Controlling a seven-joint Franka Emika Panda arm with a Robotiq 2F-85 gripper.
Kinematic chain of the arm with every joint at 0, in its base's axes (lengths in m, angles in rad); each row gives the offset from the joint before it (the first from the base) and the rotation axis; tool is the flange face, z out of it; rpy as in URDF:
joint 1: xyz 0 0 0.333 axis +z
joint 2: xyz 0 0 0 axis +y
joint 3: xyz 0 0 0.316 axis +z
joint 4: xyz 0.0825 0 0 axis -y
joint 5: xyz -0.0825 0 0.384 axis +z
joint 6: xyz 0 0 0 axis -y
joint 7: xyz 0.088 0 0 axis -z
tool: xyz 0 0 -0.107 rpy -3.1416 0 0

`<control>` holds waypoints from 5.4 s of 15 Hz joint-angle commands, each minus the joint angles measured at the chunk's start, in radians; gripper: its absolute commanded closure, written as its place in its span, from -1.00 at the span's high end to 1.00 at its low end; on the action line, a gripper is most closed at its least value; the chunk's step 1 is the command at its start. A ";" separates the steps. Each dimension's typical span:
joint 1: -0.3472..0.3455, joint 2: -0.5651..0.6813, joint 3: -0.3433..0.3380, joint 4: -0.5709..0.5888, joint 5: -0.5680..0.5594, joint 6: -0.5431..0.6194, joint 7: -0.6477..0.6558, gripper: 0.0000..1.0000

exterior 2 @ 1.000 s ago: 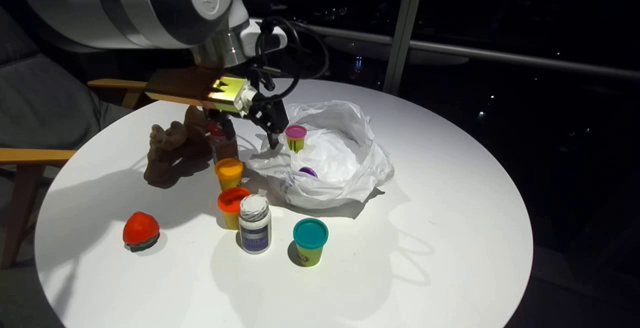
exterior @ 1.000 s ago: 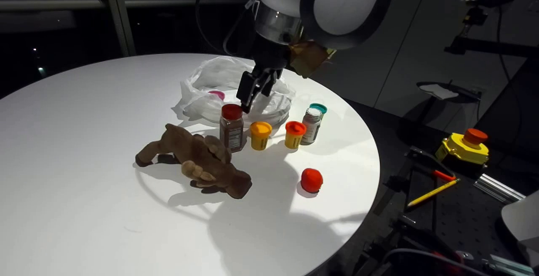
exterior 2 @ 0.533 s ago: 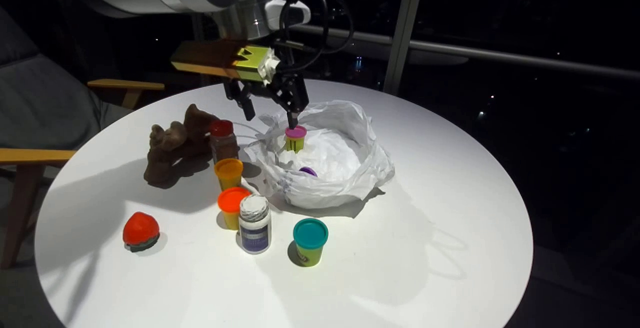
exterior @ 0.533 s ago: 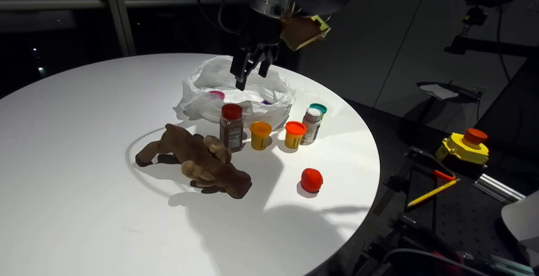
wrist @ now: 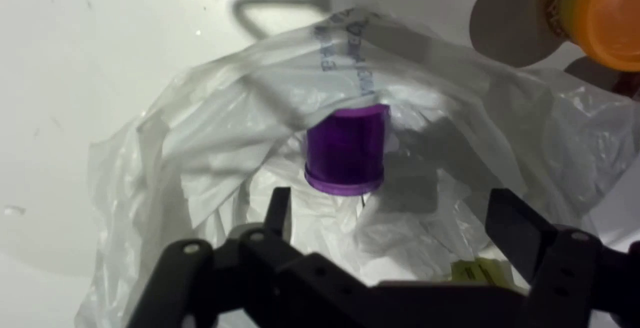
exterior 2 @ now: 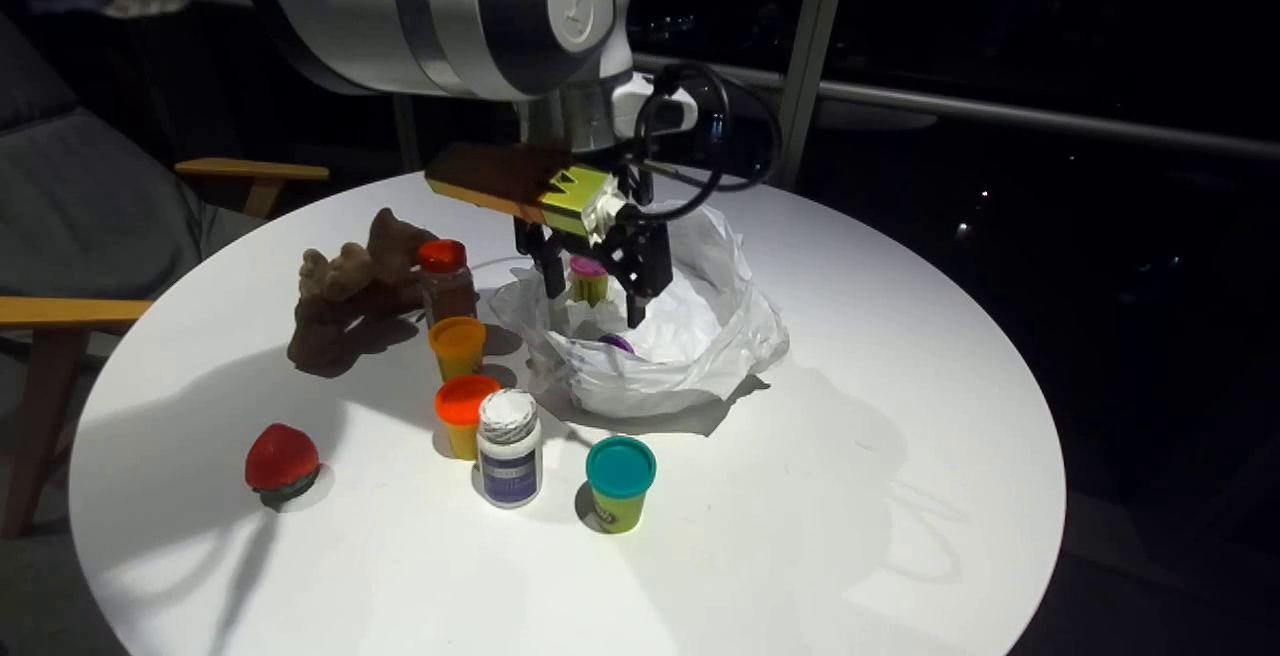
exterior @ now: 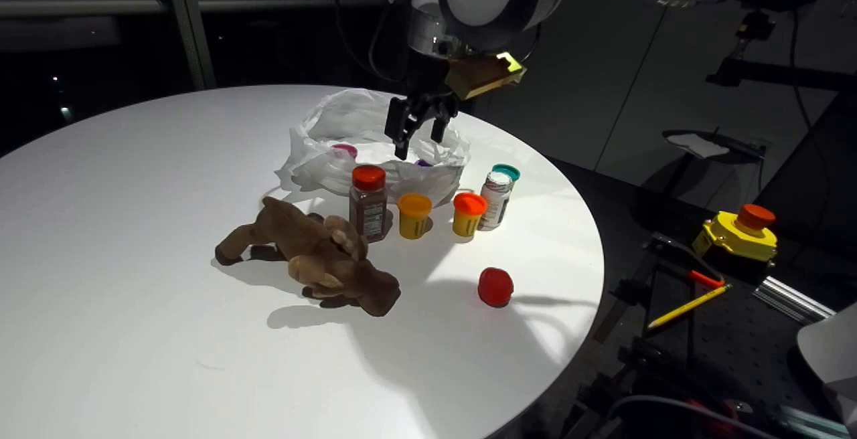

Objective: Remove all the objects from the plastic bag and put them on the table

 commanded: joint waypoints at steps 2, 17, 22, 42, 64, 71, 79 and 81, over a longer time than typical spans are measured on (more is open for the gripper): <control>-0.064 0.085 0.061 0.077 0.081 -0.043 -0.050 1.00; -0.036 0.108 -0.003 0.120 0.056 -0.021 0.007 -0.50; -0.042 0.044 0.022 0.147 0.079 -0.054 0.006 -0.50; 0.059 -0.184 0.204 -0.155 0.200 -0.227 0.048 -0.51; 0.222 -0.065 0.098 -0.287 0.006 0.250 0.069 0.47; 0.208 -0.124 0.112 -0.297 0.020 0.230 0.060 1.00; 0.147 -0.240 0.119 -0.117 0.058 -0.056 0.112 1.00; 0.116 -0.195 0.113 -0.011 0.062 -0.118 0.110 1.00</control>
